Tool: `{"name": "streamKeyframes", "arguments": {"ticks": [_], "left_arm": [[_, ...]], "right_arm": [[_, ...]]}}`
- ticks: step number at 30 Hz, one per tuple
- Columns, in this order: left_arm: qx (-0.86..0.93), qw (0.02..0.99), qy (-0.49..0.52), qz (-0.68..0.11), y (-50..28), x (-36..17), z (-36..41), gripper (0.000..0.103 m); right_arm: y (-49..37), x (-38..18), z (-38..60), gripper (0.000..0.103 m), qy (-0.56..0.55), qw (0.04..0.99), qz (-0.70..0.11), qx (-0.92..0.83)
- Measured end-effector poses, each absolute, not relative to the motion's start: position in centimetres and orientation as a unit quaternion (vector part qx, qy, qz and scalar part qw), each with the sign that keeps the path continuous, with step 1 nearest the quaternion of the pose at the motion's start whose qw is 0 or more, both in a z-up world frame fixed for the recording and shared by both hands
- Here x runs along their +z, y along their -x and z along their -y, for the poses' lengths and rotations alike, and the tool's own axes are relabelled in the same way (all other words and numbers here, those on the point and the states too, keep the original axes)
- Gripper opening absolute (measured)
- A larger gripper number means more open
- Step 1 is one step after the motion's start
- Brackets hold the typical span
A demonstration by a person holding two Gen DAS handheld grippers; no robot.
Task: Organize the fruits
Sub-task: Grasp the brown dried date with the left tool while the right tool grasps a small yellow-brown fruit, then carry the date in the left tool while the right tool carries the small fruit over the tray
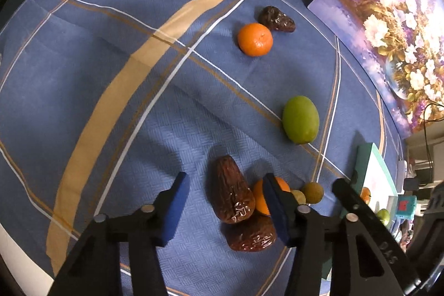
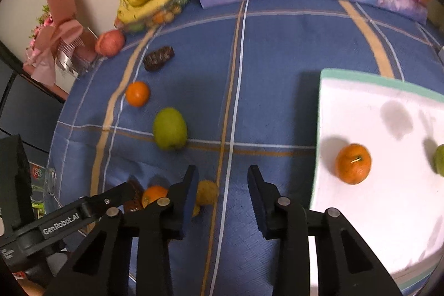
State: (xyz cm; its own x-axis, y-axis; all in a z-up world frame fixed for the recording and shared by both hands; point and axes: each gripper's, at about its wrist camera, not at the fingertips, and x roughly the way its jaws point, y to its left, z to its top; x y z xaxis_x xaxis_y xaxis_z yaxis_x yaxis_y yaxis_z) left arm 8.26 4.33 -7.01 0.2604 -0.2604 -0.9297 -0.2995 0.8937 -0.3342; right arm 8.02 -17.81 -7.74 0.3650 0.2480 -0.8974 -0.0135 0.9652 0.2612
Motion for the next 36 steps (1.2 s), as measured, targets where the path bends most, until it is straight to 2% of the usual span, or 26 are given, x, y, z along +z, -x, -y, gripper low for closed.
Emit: {"name": "streamKeyframes", "arguments": {"ticks": [5, 14, 18, 25, 36], "left_arm": [[0.005, 0.751, 0.24, -0.615, -8.1, -7.5, -4.1, 0.043], [0.0, 0.743, 0.255, -0.618, -7.9, -8.0, -4.0, 0.035], [0.0, 0.744, 0.258, -0.616, -7.8, -8.0, -4.2, 0.035], [0.002, 0.753, 0.272, -0.6, -7.4, -7.4, -5.0, 0.034], [-0.018, 0.794, 0.265, -0.546, -6.9, -3.4, -4.1, 0.034]], "right_arm": [[-8.3, -9.1, 17.4, 0.032, -0.119, 0.804, -0.576, 0.09], [-8.1, -9.8, 16.4, 0.029, -0.119, 0.79, -0.592, 0.104], [-8.0, -10.2, 16.3, 0.025, -0.118, 0.787, -0.597, 0.104], [-7.7, -9.5, 16.8, 0.025, -0.12, 0.794, -0.587, 0.099], [-6.9, -4.5, 20.6, 0.025, -0.084, 0.839, -0.538, 0.019]]}}
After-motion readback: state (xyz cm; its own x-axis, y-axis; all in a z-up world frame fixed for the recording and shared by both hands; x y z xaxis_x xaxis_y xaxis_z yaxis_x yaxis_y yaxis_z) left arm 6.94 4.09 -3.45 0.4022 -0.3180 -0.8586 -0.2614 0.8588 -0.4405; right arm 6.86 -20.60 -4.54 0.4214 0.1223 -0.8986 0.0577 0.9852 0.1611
